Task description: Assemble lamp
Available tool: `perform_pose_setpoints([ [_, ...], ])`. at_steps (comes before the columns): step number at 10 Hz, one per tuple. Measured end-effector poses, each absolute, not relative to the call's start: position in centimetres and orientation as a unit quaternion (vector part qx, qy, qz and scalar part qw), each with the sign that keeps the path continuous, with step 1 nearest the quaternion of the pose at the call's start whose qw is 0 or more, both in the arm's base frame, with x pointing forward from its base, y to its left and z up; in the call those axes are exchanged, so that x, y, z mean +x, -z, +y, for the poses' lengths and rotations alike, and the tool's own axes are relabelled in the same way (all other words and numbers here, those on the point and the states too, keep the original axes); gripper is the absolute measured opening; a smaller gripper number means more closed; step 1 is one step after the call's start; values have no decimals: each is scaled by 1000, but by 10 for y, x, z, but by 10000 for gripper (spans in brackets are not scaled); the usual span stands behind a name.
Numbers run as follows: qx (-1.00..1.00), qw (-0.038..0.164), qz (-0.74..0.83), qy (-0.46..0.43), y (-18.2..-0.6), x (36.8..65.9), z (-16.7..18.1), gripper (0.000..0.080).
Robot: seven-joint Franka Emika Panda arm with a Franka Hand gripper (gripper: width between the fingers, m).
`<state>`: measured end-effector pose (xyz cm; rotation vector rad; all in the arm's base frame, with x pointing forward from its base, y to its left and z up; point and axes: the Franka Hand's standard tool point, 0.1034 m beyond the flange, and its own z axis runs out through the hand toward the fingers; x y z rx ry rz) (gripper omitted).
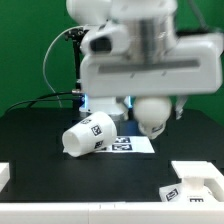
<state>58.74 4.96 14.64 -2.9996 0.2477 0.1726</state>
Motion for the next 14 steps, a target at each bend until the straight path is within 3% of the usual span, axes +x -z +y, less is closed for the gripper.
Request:
perform_pose_setpoints([
  [2,-995,63,69,19,-173,599,64,574],
  [7,-980,48,72,181,-168,613,63,574],
  [9,-950,34,56,306,-171,628,71,574],
  [14,-954,34,44,294,-158,622,93,574],
])
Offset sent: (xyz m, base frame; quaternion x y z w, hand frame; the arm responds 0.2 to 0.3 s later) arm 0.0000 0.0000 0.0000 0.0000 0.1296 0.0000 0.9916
